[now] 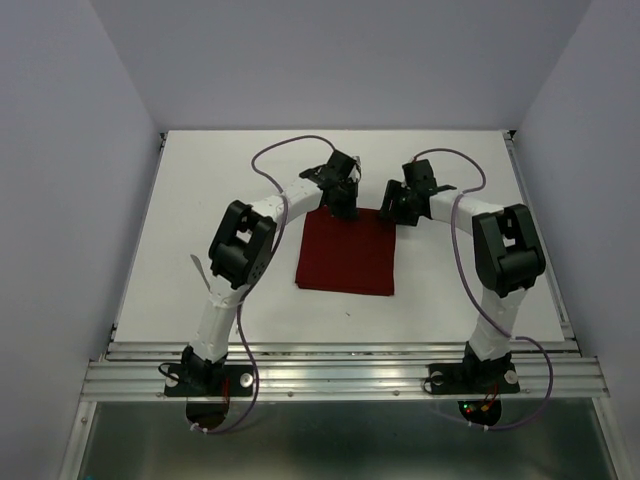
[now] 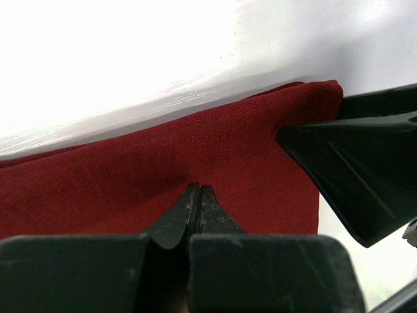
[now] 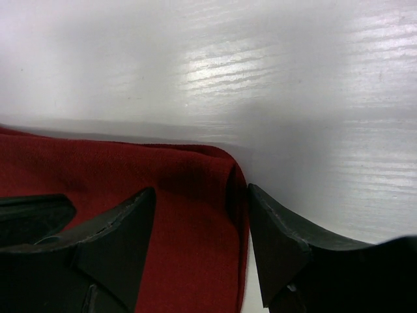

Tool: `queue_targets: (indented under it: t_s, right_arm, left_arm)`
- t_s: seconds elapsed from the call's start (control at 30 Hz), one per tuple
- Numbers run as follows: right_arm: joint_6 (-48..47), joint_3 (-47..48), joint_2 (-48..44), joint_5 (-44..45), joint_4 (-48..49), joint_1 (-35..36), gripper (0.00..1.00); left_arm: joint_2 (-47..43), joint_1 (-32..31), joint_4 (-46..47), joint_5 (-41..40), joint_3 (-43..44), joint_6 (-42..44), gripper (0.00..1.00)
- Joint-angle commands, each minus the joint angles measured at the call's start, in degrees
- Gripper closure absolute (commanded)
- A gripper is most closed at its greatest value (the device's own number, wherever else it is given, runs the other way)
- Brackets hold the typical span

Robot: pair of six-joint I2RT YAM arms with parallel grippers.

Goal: Fold the napkin into a case and place the utensils inside
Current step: Fold the lower triangle-folded napkin at the center of the board.

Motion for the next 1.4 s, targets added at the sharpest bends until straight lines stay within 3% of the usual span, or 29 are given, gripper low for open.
queue_targets:
  t_s: [0.0, 0.7, 1.17, 1.27, 1.37]
  right_arm:
    - [-1.1, 2.3, 1.9, 2.1, 0.1, 0.1, 0.37]
    - [-0.9, 5.3, 5.7, 2.3, -1.6, 0.1, 0.45]
    - [-1.6, 3.8, 7.2, -1.2, -0.1, 0.6, 0.43]
    - [-1.1, 4.1, 7.7, -2.8, 0.2, 0.6, 0.48]
    - [0.1, 3.2, 7.0, -1.9, 0.9, 0.6, 0.67]
  left_arm:
    - [-0.3, 0.6, 4.2, 6.1, 3.3, -0.9, 1.00]
    - [9.4, 3.2, 4.9, 10.3, 10.1, -3.1, 1.00]
    - [9.6, 3.6, 6.5, 10.9, 4.7, -3.1, 1.00]
    - [9.3, 3.7, 6.9, 10.9, 3.8, -3.1, 1.00]
    - [8.9, 3.9, 7.2, 10.9, 2.9, -3.2, 1.00]
